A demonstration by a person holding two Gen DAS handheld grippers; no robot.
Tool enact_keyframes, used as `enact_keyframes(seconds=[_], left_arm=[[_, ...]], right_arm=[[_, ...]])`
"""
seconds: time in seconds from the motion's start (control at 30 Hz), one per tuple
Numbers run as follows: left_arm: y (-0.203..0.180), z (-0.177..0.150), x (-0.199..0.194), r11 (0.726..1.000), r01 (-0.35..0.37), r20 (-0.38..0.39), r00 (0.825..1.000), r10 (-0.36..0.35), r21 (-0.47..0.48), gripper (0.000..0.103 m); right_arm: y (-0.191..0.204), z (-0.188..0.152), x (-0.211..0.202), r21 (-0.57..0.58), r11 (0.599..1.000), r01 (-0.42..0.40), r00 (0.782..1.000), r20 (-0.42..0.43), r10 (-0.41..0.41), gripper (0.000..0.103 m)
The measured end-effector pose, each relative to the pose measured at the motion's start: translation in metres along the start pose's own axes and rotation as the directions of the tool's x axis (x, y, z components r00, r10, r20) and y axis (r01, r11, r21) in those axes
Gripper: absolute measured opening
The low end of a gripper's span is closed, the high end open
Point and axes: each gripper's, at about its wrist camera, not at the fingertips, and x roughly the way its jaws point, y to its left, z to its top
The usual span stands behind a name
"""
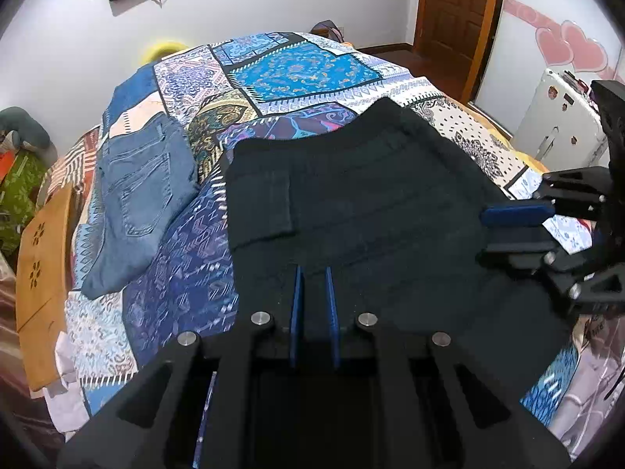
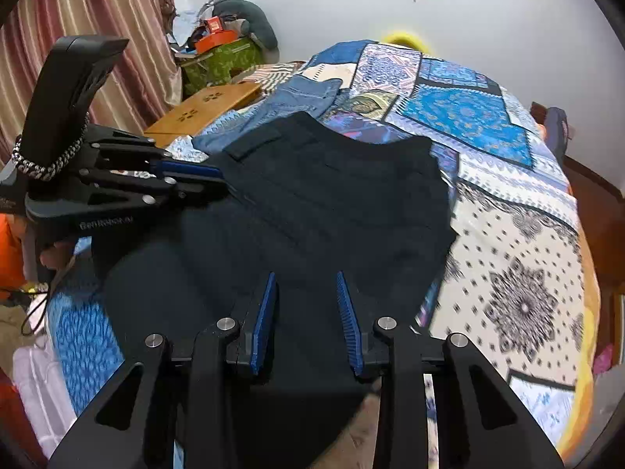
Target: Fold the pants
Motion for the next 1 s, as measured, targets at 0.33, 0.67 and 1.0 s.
enact_keyframes(seconds=[0.33, 0.67, 1.0], left_arm=[[0.019, -0.036, -0.026, 0.996, -0.082, 0.008, 0.997, 0.082, -0.047, 0.049], [0.063, -0.048, -0.041, 0.970, -0.213, -0.031, 0.977, 0.211, -0.118, 0.058], [0.062, -0.009, -0.044, 0.985, -0.045, 0.004, 0.999, 0.046, -0.166, 0.073]], right_arm=[[-0.011, -0.035, -0.034, 0.101, 0.992, 0.070, 0.998, -0.001, -0.071, 0.030], [-0.030, -0.043, -0.057, 0.179, 0.964, 0.195, 0.981, -0.017, -0.195, 0.037], [-0.026, -0.014, -0.062, 0.243, 0.959, 0.148, 0.982, 0.076, -0.171, 0.075]])
